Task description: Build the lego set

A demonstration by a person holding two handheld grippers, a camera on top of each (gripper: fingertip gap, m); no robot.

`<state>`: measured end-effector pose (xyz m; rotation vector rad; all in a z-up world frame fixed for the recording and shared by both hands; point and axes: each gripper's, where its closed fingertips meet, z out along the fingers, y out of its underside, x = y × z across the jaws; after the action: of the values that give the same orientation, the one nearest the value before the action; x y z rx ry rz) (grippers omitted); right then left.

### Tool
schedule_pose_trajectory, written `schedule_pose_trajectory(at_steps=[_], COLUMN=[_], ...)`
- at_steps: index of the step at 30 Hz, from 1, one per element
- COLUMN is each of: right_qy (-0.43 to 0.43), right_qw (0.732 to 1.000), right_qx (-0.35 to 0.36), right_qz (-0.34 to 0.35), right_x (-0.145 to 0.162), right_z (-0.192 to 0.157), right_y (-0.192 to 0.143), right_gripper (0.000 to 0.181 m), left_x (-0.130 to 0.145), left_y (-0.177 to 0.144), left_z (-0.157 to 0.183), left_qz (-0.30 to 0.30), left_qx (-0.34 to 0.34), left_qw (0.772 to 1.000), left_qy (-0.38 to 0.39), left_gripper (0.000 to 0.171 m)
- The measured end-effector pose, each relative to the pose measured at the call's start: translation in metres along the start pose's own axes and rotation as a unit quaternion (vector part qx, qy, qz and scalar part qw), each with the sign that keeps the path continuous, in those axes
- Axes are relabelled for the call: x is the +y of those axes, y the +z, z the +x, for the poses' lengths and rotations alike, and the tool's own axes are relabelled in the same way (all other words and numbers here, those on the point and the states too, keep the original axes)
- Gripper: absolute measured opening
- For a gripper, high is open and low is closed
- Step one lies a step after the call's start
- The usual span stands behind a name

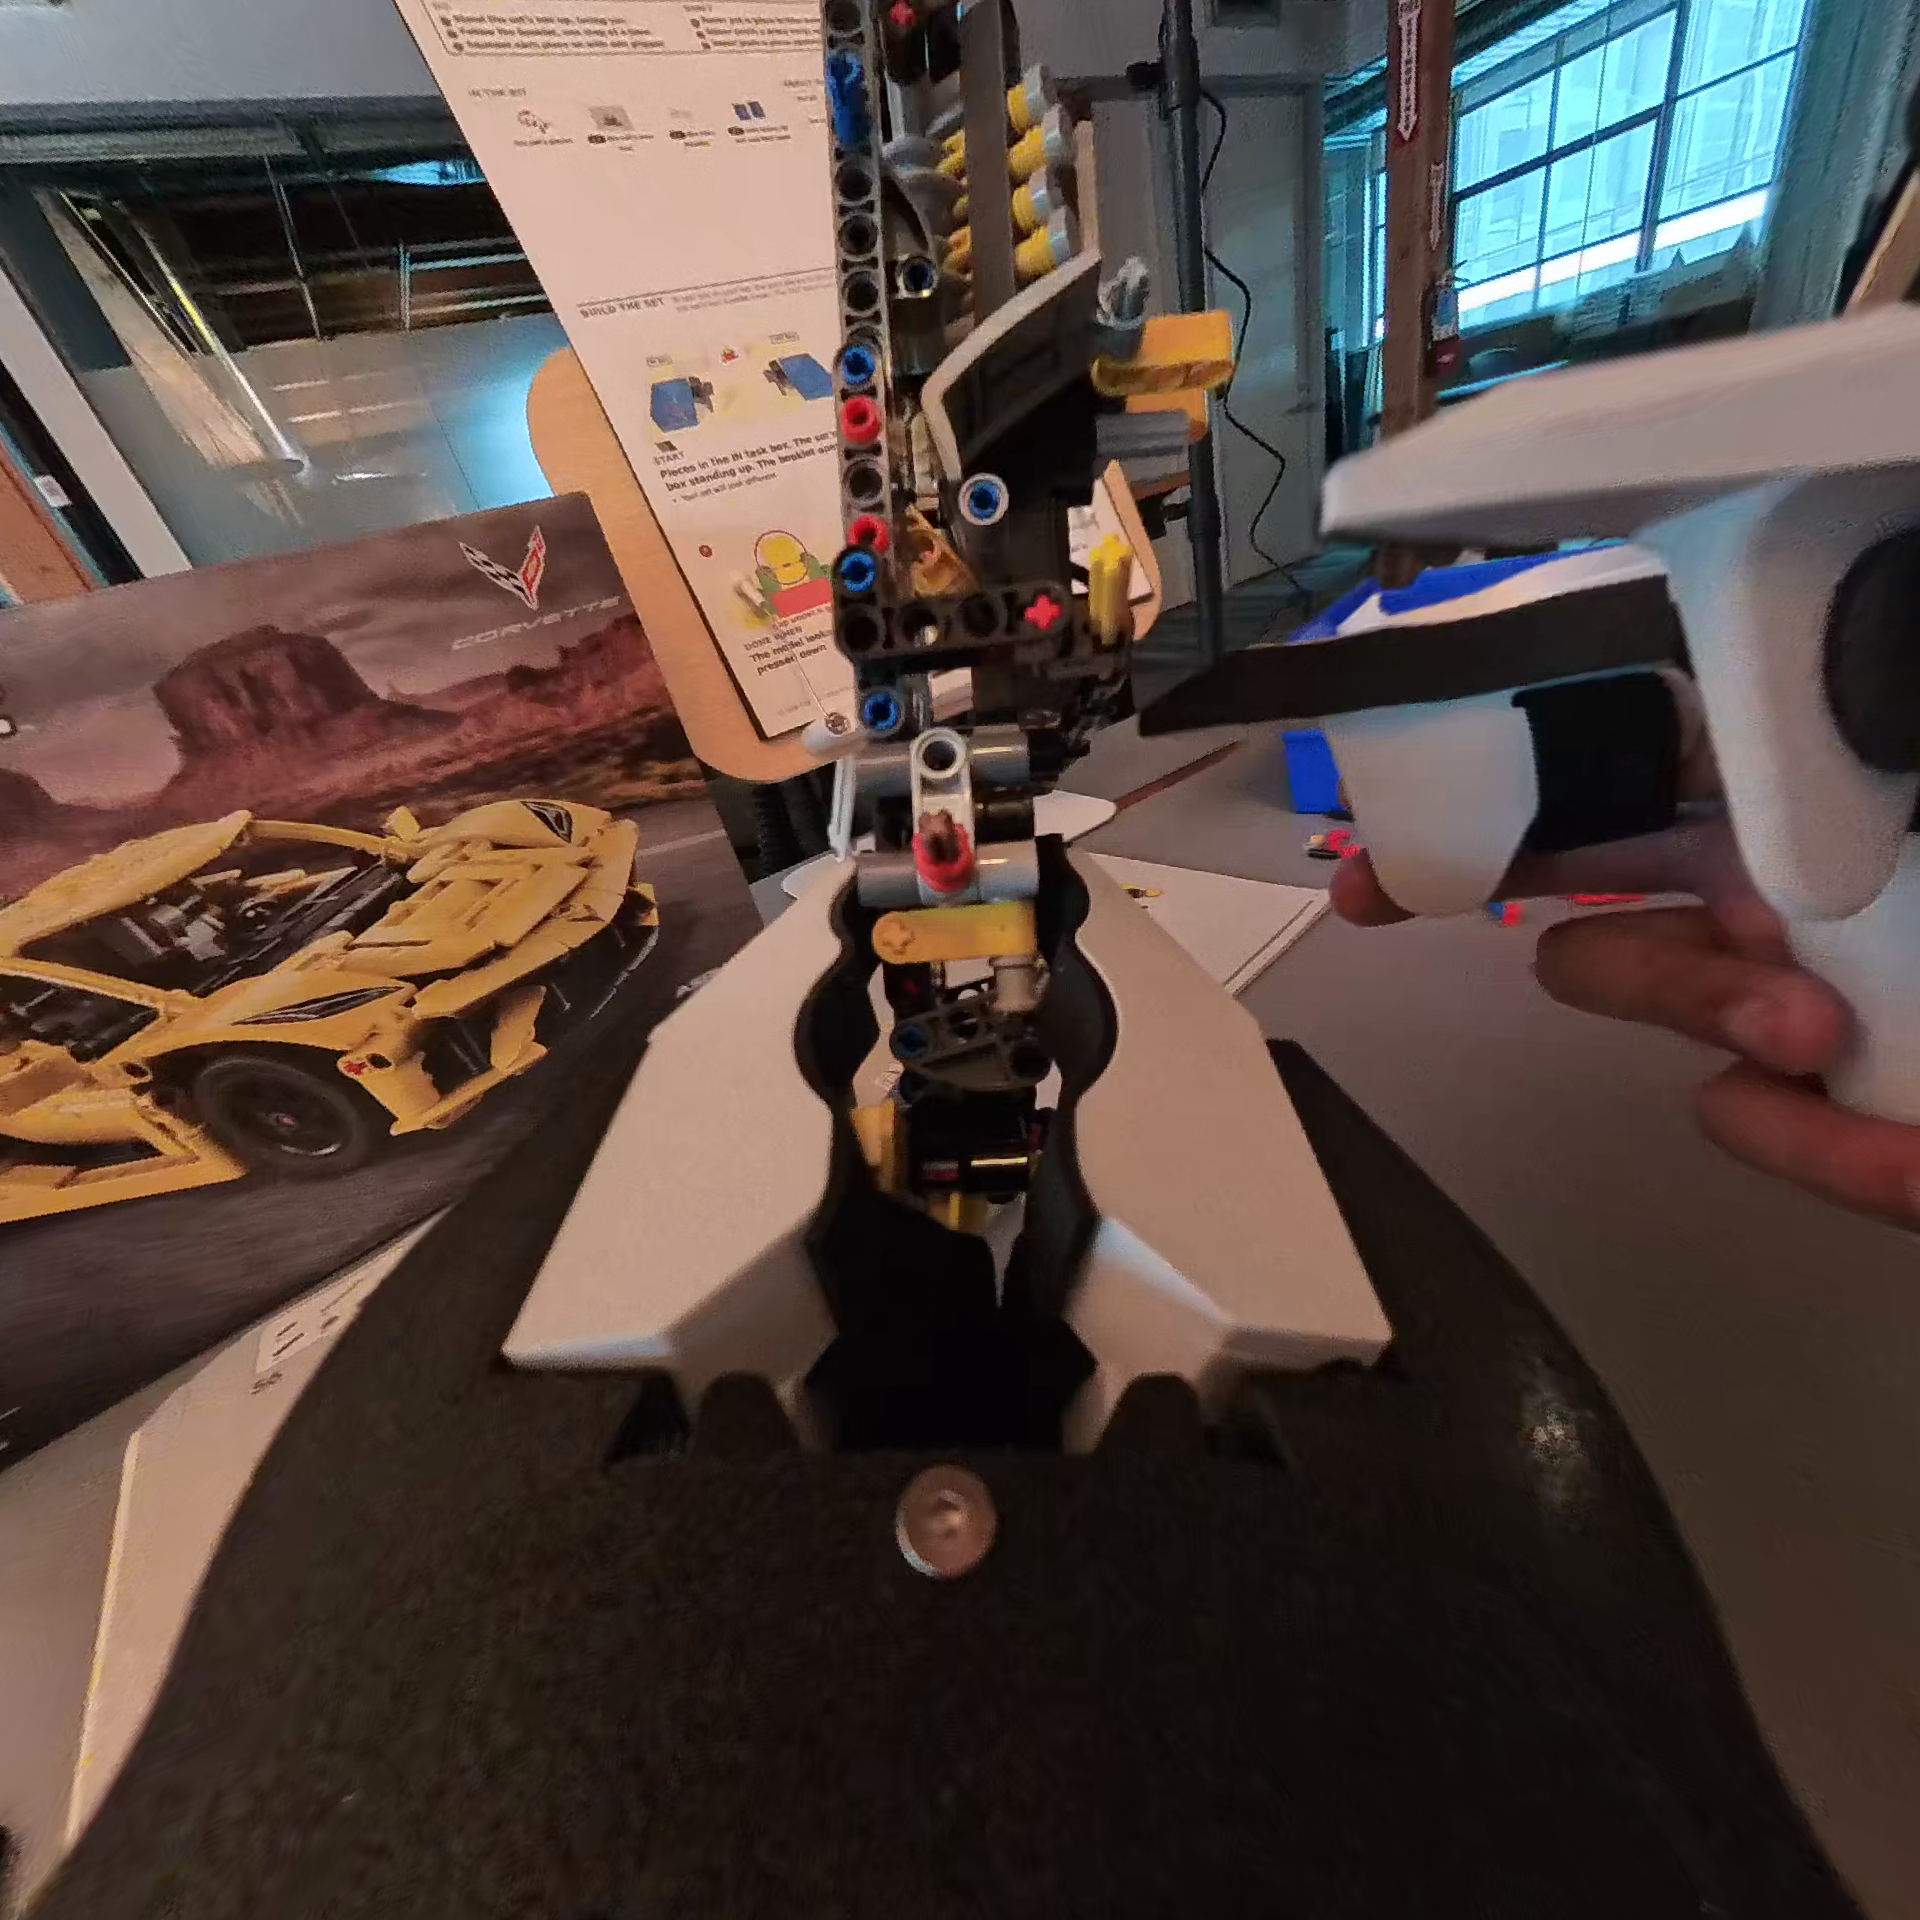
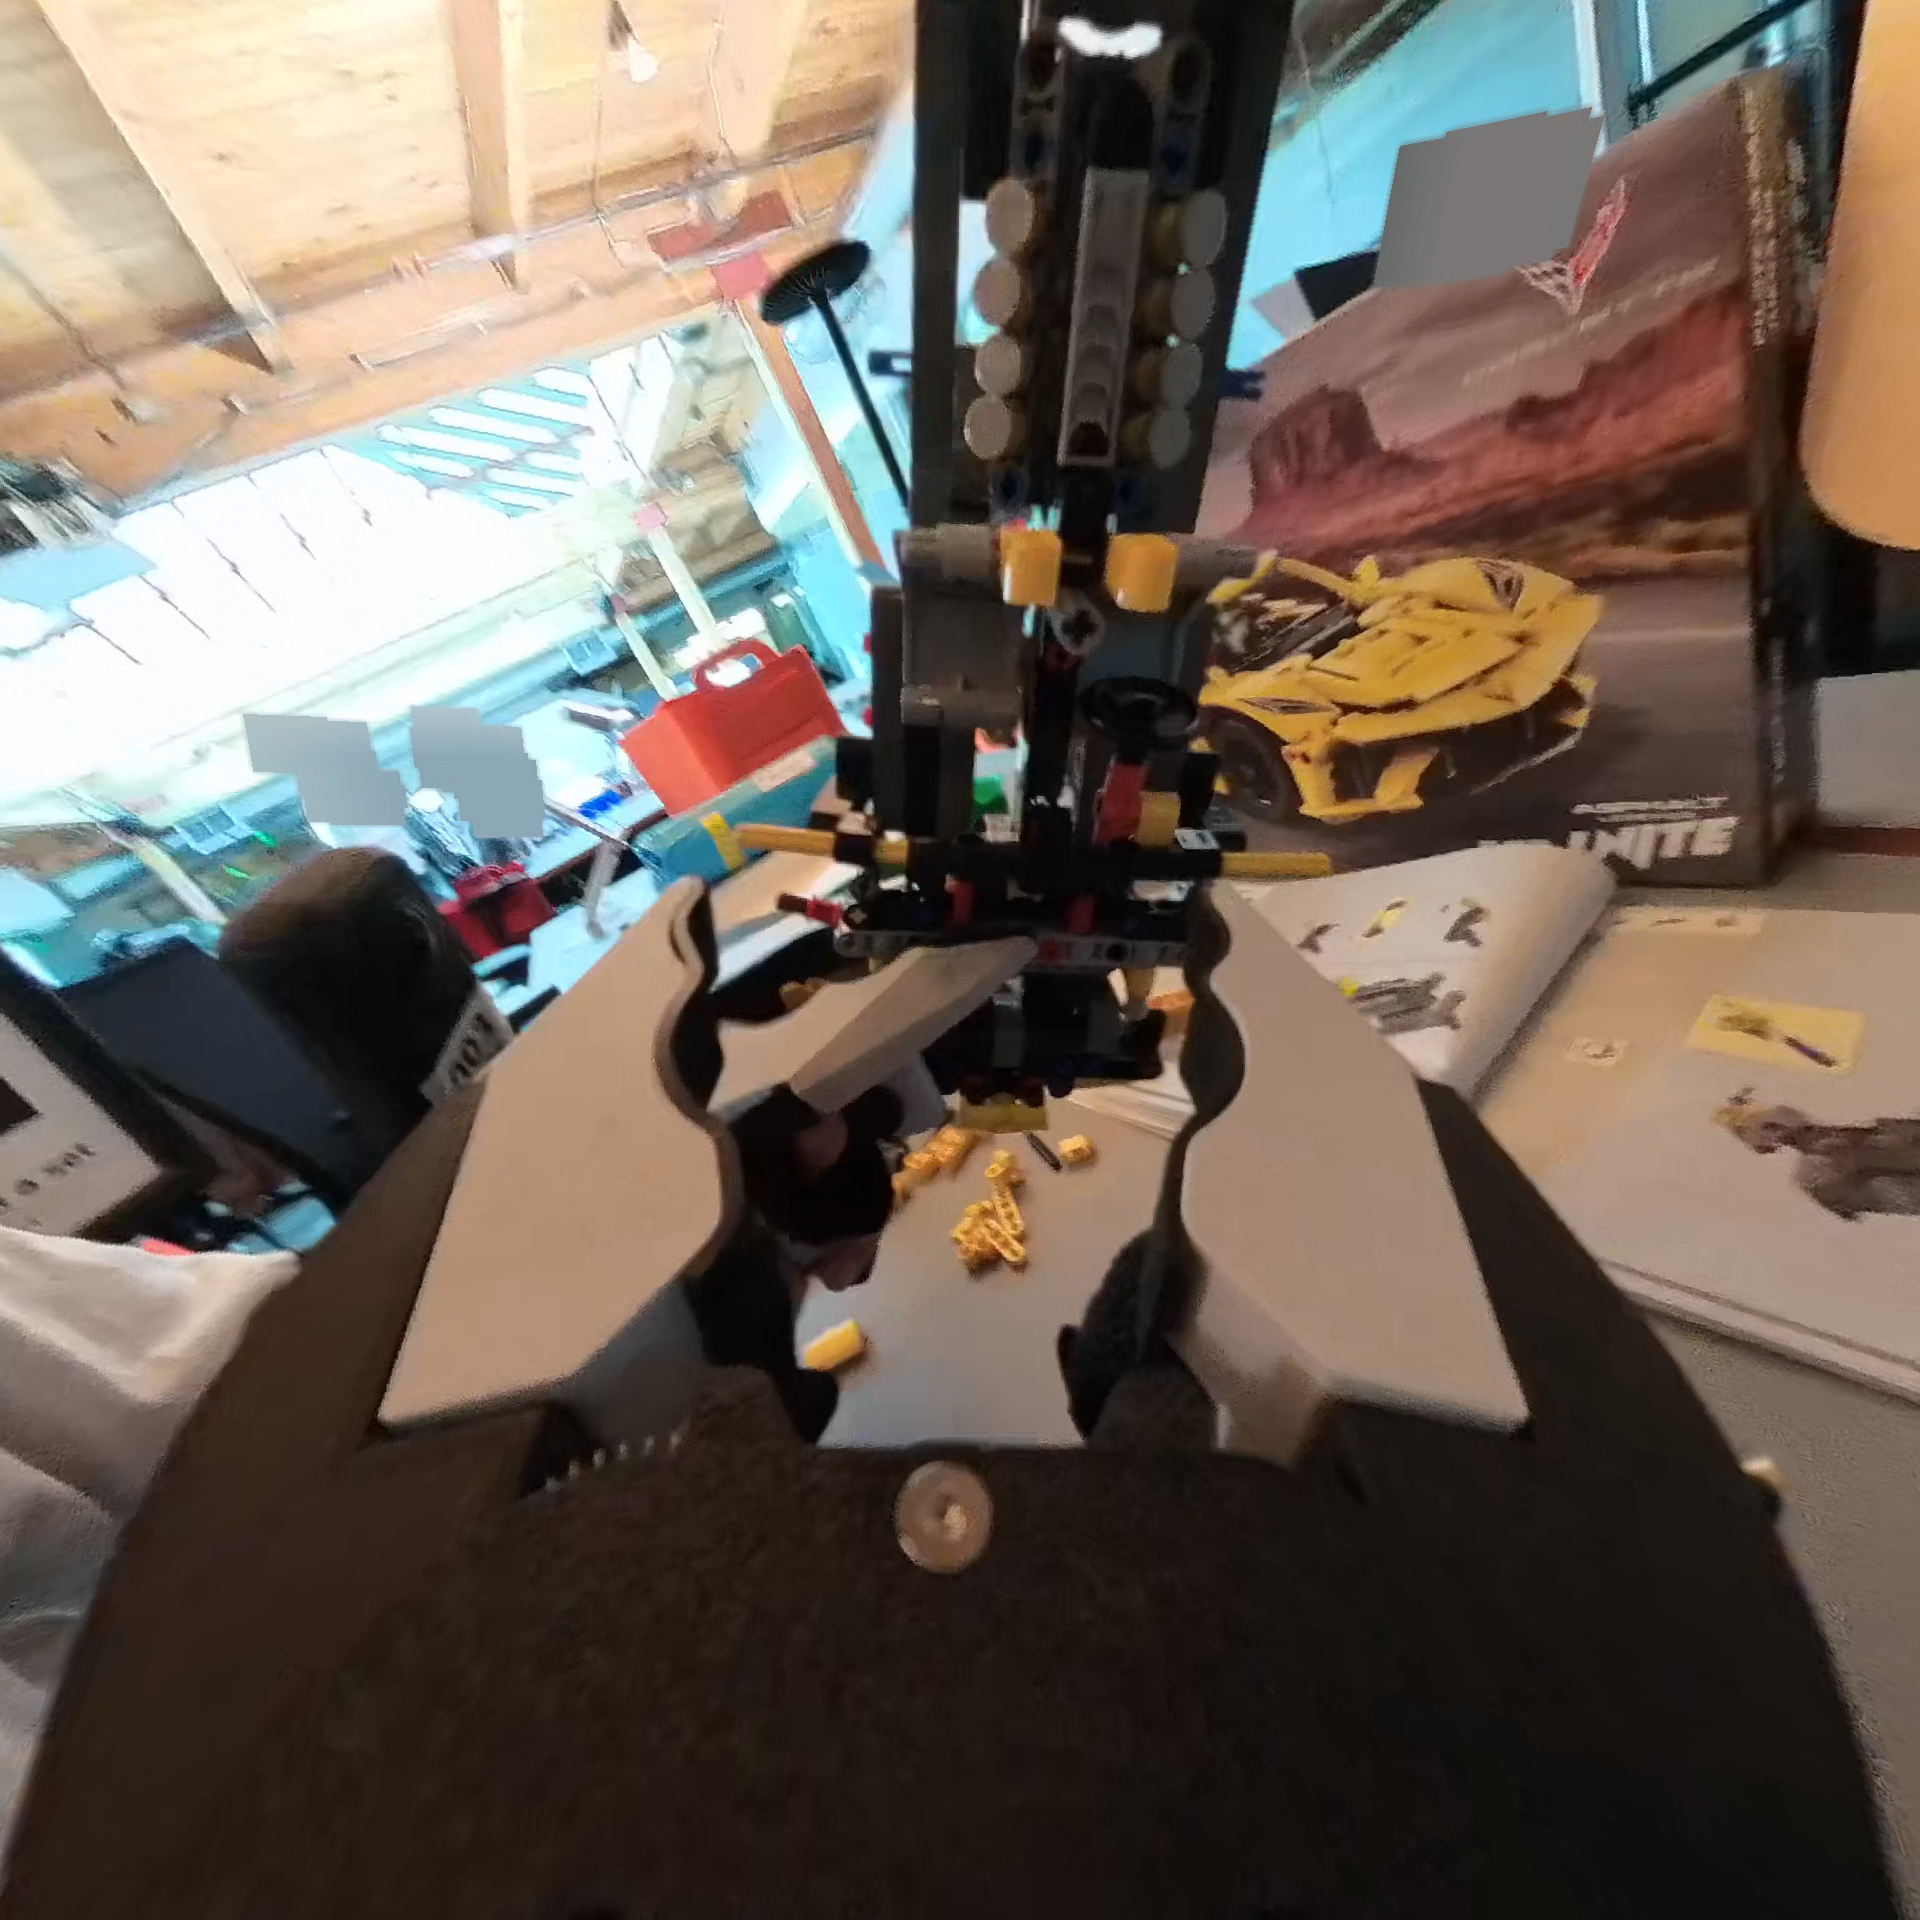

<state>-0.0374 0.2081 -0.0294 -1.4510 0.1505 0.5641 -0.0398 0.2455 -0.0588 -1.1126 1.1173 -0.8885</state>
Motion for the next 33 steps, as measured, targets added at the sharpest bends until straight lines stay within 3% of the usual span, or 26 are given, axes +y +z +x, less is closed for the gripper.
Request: schedule_pose_trajectory(at_steps=[5, 7, 13, 16, 25, 29, 30, 31, 33], right_qy=[0.020, 0.019, 0.031, 0.036, 0.020, -0.013, -0.037, -0.068, -0.126], right_qw=[1.000, 1.000, 0.999, 0.999, 0.999, 0.996, 0.992, 0.985, 0.972], right_qx=[-0.003, -0.010, -0.024, -0.038, -0.027, -0.030, -0.032, -0.019, 0.025], right_qz=[-0.010, -0.004, 0.005, -0.003, -0.041, -0.085, -0.120, -0.160, -0.196], right_x=[0.003, 0.003, 0.003, 0.005, 0.007, 0.015, 0.023, 0.031, 0.030], right_z=[0.005, 0.003, 0.002, -0.005, -0.006, -0.001, -0.001, 0.002, 0.014], right_y=[0.012, 0.017, 0.022, 0.021, 0.022, 0.012, 0.006, -0.003, -0.020], right_gripper=[0.123, 0.127, 0.126, 0.108, 0.108, 0.104, 0.095, 0.077, 0.059], left_x=[-0.006, -0.010, -0.011, -0.009, -0.010, 0.002, 0.007, 0.012, 0.024], left_y=[-0.002, -0.004, -0.006, -0.005, -0.003, 0.002, 0.004, 0.005, 0.004], left_z=[0.005, 0.009, 0.009, 0.007, 0.005, 0.004, 0.004, 0.008, 0.014], left_qz=[0.012, 0.020, 0.025, 0.022, 0.027, 0.006, -0.007, -0.019, -0.057], left_qx=[-0.010, -0.010, -0.013, -0.018, -0.004, 0.059, 0.087, 0.131, 0.201], left_qw=[0.999, 0.998, 0.998, 0.998, 0.998, 0.998, 0.994, 0.984, 0.950], left_qy=[0.043, 0.055, 0.062, 0.064, 0.063, -0.026, -0.065, -0.119, -0.233], left_gripper=[0.025, 0.025, 0.025, 0.025, 0.025, 0.024, 0.025, 0.025, 0.025])
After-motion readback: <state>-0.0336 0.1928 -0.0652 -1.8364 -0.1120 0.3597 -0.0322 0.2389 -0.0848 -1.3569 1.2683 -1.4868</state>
